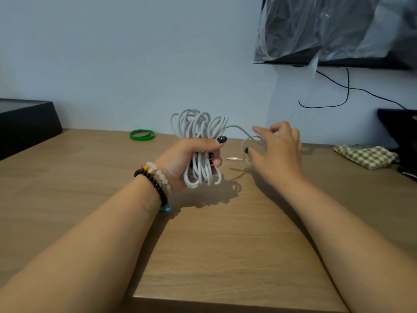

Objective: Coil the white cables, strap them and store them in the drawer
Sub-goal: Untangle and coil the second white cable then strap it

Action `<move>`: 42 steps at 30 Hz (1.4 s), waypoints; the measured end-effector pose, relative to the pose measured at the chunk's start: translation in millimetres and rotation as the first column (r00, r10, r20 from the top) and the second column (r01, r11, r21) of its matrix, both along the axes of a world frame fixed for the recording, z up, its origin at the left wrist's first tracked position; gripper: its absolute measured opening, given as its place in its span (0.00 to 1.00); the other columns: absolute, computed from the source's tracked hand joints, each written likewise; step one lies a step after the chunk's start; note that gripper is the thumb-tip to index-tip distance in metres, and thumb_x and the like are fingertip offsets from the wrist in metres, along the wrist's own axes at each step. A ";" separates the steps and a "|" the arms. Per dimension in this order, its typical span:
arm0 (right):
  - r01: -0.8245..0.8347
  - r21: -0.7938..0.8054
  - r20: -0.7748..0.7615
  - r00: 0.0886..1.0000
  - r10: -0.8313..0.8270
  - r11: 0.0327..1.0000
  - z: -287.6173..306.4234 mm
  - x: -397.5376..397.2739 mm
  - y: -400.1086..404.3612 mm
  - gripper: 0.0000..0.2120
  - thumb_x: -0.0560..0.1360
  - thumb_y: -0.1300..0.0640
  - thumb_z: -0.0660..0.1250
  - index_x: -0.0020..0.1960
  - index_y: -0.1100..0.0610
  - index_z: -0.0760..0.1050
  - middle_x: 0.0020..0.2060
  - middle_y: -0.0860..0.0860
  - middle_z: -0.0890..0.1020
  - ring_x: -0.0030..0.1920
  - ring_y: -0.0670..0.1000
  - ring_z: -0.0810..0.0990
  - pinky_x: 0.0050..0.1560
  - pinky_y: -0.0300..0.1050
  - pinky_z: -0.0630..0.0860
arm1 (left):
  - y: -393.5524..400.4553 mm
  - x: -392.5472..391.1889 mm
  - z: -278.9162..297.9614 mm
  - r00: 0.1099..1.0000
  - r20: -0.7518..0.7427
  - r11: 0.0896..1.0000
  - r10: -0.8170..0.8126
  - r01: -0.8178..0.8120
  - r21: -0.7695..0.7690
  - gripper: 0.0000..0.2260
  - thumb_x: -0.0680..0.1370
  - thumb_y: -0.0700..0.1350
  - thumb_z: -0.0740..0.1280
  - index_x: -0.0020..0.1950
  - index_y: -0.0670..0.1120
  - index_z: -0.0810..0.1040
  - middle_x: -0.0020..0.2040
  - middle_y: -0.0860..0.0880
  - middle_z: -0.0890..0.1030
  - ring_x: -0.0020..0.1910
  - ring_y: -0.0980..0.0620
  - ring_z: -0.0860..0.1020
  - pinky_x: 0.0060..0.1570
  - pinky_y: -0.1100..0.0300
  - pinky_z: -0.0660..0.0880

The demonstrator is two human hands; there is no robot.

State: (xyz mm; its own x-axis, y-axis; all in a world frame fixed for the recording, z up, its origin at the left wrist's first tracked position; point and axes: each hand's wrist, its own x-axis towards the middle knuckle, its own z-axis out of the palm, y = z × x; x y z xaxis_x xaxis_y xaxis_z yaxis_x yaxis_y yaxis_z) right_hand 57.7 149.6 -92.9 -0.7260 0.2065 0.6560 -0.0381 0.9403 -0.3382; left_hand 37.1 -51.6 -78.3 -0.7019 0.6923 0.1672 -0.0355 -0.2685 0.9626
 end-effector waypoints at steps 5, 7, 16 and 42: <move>0.103 0.027 0.328 0.939 -0.106 0.994 -2.9 -4.2 14.1 0.18 0.79 0.42 0.58 0.57 0.52 0.78 0.59 0.56 0.71 0.59 0.61 0.72 0.61 0.54 0.69 | -1.2 1.8 1.0 0.973 0.065 0.967 -0.220 0.209 0.146 0.19 0.60 0.44 0.81 0.39 0.44 0.72 0.27 0.51 0.71 0.28 0.54 0.75 0.31 0.63 0.73; 0.102 -0.045 0.327 0.941 -0.082 0.994 -0.2 -2.8 17.3 0.17 0.80 0.45 0.57 0.55 0.55 0.79 0.57 0.58 0.72 0.56 0.61 0.75 0.55 0.52 0.73 | -0.3 2.5 2.6 0.989 0.082 0.975 -0.126 0.108 0.197 0.16 0.62 0.43 0.79 0.39 0.44 0.74 0.27 0.52 0.71 0.28 0.54 0.75 0.29 0.63 0.73; -0.138 -0.190 -0.116 0.986 0.117 0.972 23.6 20.9 -10.3 0.23 0.74 0.50 0.70 0.68 0.49 0.73 0.52 0.44 0.80 0.55 0.46 0.76 0.55 0.39 0.69 | -4.8 -5.9 7.5 0.833 0.191 0.826 0.520 -0.547 0.135 0.04 0.79 0.40 0.64 0.44 0.43 0.73 0.26 0.50 0.73 0.28 0.53 0.71 0.23 0.64 0.68; -0.557 -0.452 -0.158 0.819 0.552 0.697 5.0 11.7 -19.9 0.12 0.79 0.60 0.64 0.58 0.49 0.81 0.35 0.55 0.81 0.33 0.43 0.71 0.37 0.36 0.69 | 4.7 -6.6 0.9 0.813 0.020 0.811 0.582 -0.582 0.055 0.07 0.77 0.41 0.68 0.39 0.43 0.75 0.31 0.47 0.75 0.27 0.54 0.76 0.26 0.62 0.73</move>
